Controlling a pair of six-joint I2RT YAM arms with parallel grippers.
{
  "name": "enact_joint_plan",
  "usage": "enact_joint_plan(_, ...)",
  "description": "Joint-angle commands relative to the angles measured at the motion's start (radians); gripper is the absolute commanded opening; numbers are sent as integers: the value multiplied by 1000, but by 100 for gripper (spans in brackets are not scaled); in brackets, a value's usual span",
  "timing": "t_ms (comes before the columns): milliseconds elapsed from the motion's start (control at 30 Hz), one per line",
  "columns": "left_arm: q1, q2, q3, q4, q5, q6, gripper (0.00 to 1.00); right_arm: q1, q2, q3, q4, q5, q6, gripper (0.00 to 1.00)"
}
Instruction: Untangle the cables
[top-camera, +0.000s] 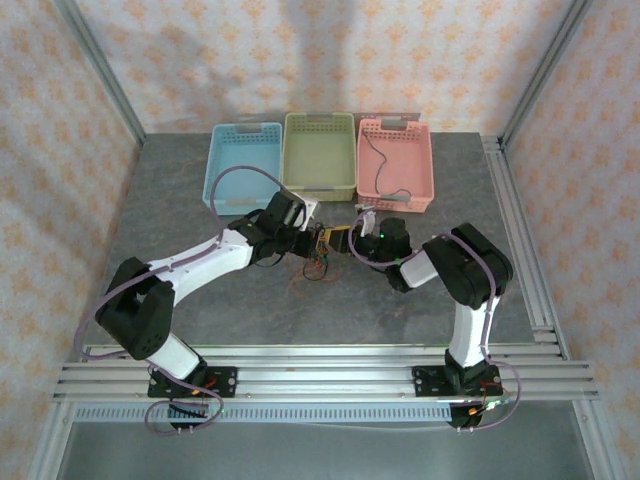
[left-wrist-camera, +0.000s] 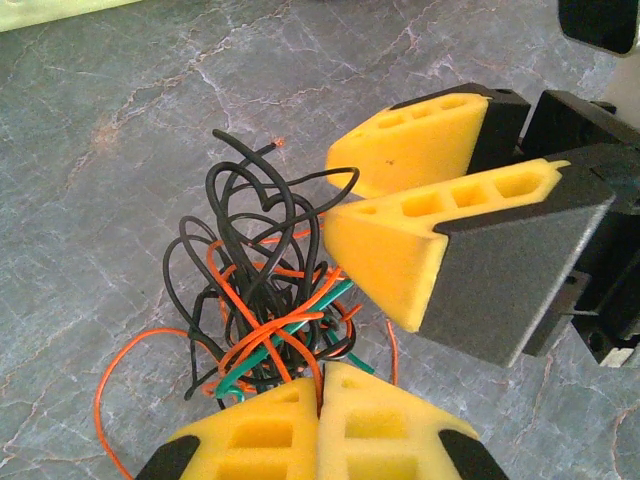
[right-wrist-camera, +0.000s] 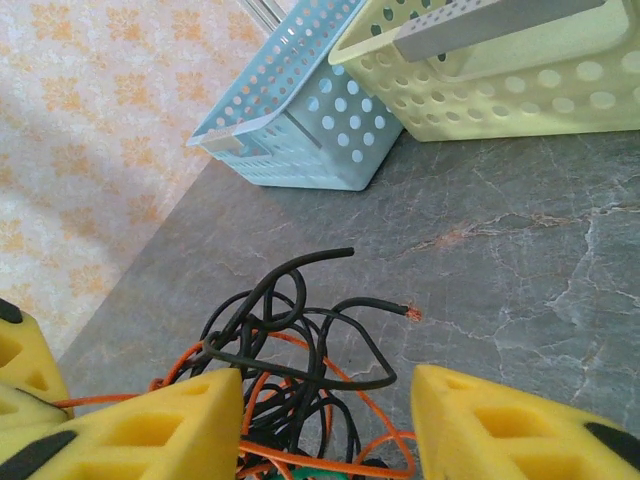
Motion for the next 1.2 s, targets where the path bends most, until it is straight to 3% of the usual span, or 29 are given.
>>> enact_joint_plan(0, -5, -7, 10, 4, 0, -1, 0, 6, -5, 23, 10, 20, -27, 42)
enact_joint_plan(233, -5, -11, 8, -1, -15, 0, 0, 7, -4, 19, 29, 30, -33, 18)
enact_joint_plan(467, -6, -18, 9, -15, -49, 0, 0, 7, -33, -11, 27, 154, -62, 0)
enact_joint_plan(700, -6, -28, -3, 2, -61, -10, 0, 7, -59, -32, 13, 225, -93, 0)
enact_joint_plan(833, -6, -33, -7, 5, -60, -10, 0, 8, -57, -31, 29, 197, -87, 0)
enact_joint_plan(867, -6, -33, -7, 6, -60, -10, 0, 7, -54, -30, 39, 188, -84, 2)
enact_joint_plan(1000, -7, -34, -7, 4, -63, -8, 0, 7, -53, -42, 88, 182, -80, 34)
enact_joint_plan(1167, -7, -40, -13, 11, -60, -7, 0, 12, -51, -51, 114, 185, -88, 47)
